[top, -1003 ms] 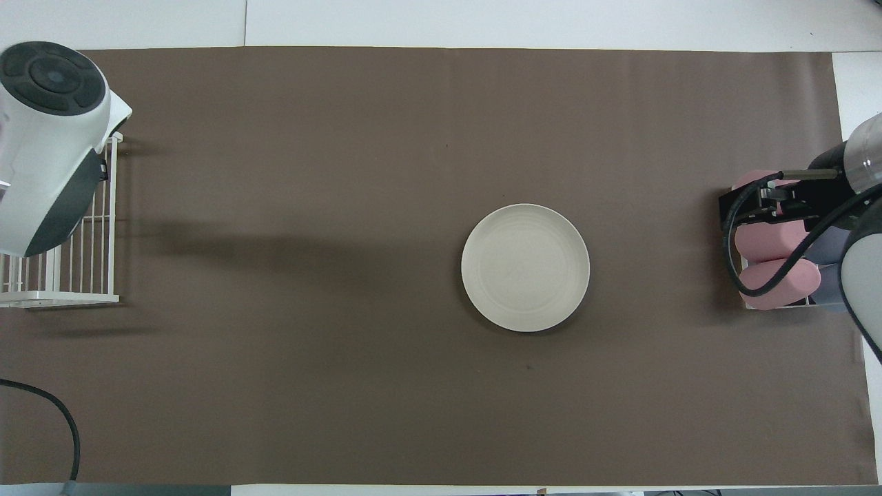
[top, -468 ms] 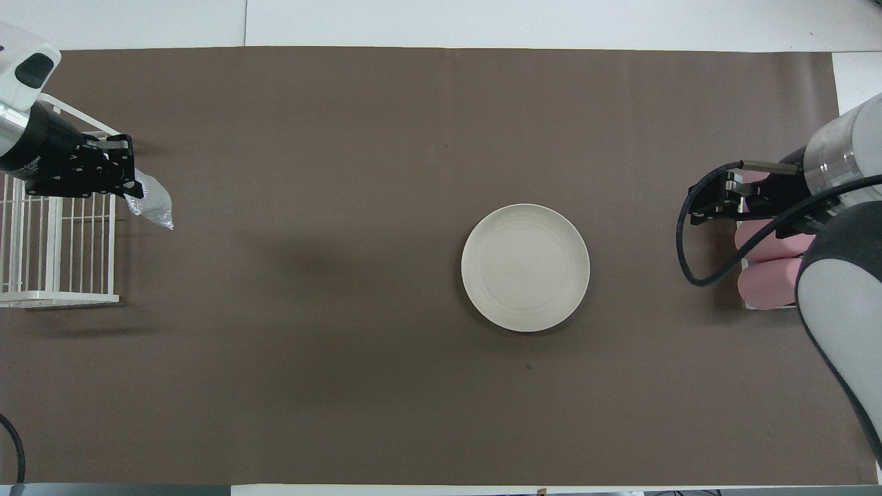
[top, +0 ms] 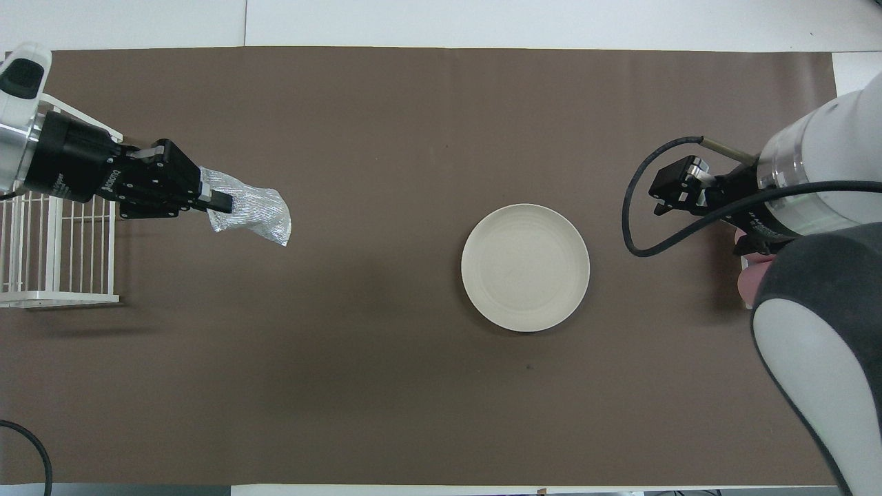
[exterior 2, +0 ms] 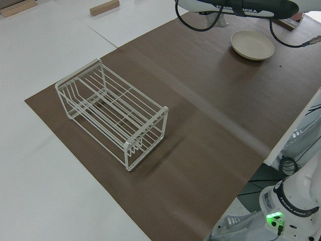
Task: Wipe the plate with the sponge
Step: 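Carry the sponge toward the plate while the right gripper reaches the plate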
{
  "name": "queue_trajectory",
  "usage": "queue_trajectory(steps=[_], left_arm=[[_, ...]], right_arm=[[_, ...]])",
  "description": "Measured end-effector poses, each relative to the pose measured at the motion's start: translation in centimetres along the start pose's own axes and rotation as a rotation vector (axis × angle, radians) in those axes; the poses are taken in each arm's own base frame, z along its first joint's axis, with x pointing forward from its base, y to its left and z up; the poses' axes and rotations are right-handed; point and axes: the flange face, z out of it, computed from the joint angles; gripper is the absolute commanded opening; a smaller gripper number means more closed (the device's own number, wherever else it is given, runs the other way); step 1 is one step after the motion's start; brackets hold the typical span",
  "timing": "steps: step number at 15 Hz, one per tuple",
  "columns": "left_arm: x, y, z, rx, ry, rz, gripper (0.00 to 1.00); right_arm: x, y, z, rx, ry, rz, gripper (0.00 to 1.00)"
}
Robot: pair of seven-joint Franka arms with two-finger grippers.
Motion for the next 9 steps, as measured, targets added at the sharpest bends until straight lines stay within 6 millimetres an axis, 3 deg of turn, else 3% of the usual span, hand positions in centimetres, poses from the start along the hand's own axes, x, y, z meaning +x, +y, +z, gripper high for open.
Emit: queue_trajectory(steps=[3,5,9], left_arm=[[-2.1,-2.2,4.2,-0.21,-0.052,0.121,0.0],[-2.9,-3.3,7.0,-0.318,-0.065,0.186,0.0],[-4.1,-2.6,12.1,-0.459,-0.017,0.294,0.0]], right_arm=[[-2.9,-2.3,-0.4,0.041,-0.058,0.296,1.0],[-5.1,-3.9,-0.3,0.036,-0.068,0.406,1.0],[-8.4,-6.6,-0.2,0.074,-0.124,0.554,1.0]])
